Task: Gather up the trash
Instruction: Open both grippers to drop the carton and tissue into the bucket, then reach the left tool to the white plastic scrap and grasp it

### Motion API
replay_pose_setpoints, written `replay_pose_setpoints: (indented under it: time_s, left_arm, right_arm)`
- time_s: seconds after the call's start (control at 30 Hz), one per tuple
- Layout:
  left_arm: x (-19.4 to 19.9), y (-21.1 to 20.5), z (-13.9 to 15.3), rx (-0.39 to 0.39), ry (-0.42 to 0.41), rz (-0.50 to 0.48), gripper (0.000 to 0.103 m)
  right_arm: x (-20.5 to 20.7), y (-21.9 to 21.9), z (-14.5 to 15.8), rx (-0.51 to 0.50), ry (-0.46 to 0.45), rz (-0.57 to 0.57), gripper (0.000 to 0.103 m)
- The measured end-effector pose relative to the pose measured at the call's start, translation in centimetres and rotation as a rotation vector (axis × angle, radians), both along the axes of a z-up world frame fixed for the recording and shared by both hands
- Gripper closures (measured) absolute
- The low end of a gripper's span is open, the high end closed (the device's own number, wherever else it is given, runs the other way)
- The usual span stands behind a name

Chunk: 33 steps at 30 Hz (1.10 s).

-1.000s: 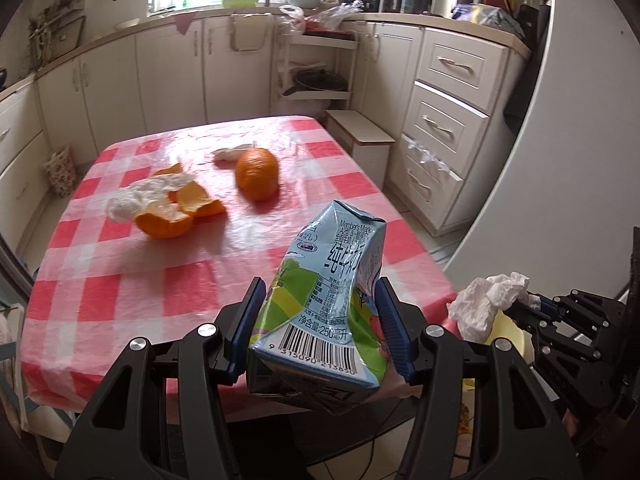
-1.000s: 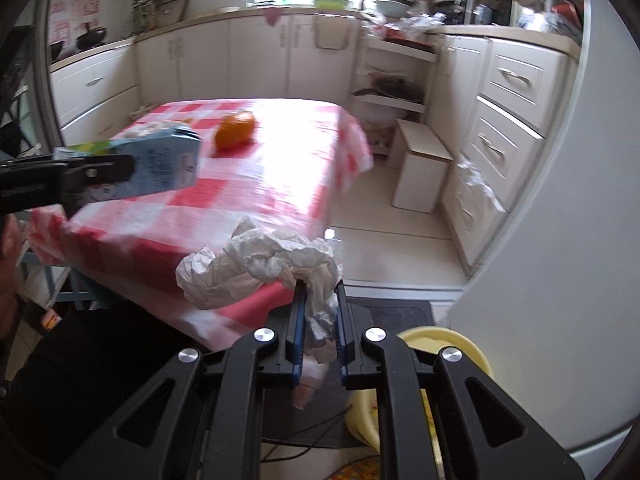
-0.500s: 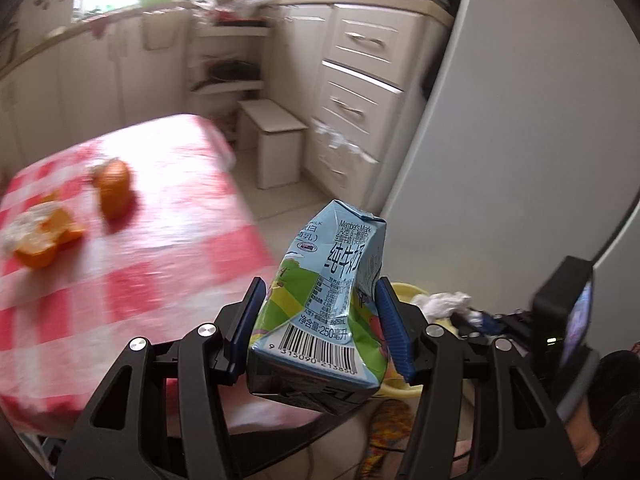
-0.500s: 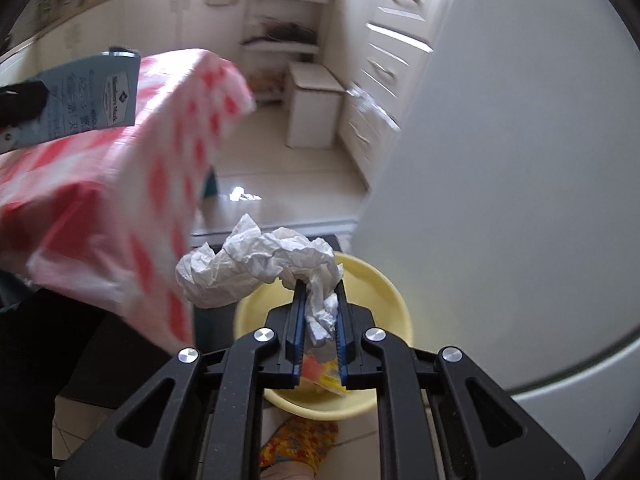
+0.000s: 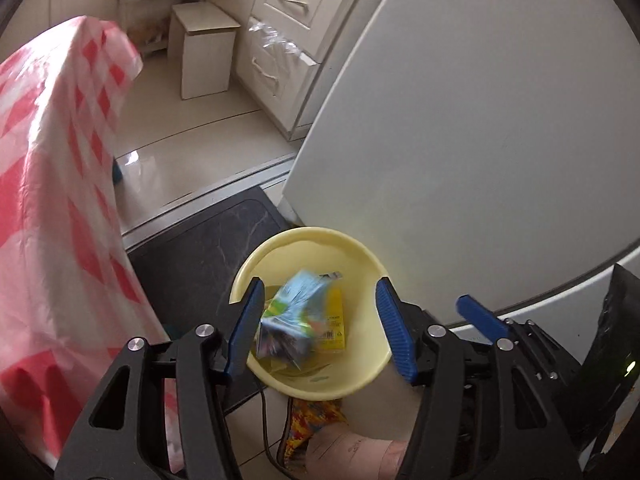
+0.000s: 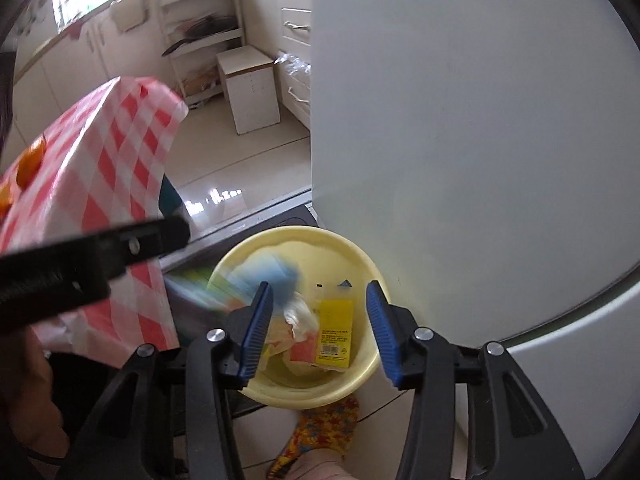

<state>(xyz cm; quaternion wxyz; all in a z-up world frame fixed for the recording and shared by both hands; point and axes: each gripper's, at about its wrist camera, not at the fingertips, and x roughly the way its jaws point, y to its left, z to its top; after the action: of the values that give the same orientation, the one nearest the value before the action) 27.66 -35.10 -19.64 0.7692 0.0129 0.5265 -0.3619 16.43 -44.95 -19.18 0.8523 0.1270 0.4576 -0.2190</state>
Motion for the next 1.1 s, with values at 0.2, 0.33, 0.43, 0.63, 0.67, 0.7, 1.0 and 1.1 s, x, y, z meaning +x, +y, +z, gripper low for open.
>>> replay_pose_setpoints:
  time_s: [0.2,0.33,0.43,0.63,0.67,0.7,1.0,1.1]
  left_arm:
    - [-0.6,4.3,2.2,0.004,-0.068,0.036,0.039]
    - [-1.0,9.9,5.0,0.02,-0.166,0.122,0.034]
    - [-0.9,15.7,7.2,0.035,-0.227,0.23,0.033]
    - [1.0,30.0,11.1,0.044,-0.264,0.568,0.028]
    - [1.7,32.1,11.3,0.038,-0.257,0.62,0.028]
    - [2.4,33.9,11.5,0.031,-0.251,0.666,0.028]
    - [10.4,43.6,8.2,-0.026,-0.197,0.912,0.028]
    - [13.2,42.9,6.8,0.0,-0.206,0.904,0.028]
  right_arm:
    - [-0.4,1.8,2.4,-0.006,-0.097,0.039,0.051]
    - [0.5,5.4,4.7,-0.055,-0.178,0.159,0.048]
    - [1.0,10.0,6.1,-0.122,-0.236,0.317,0.042]
    - [3.7,19.8,9.6,-0.138,-0.337,0.59,0.041]
    - [4.3,22.0,10.2,-0.166,-0.363,0.645,0.04]
    - [4.9,23.4,10.4,-0.186,-0.373,0.683,0.04]
    - [12.4,32.5,7.5,-0.369,-0.322,0.947,0.04]
    - [14.3,32.3,6.5,-0.391,-0.302,0.974,0.04]
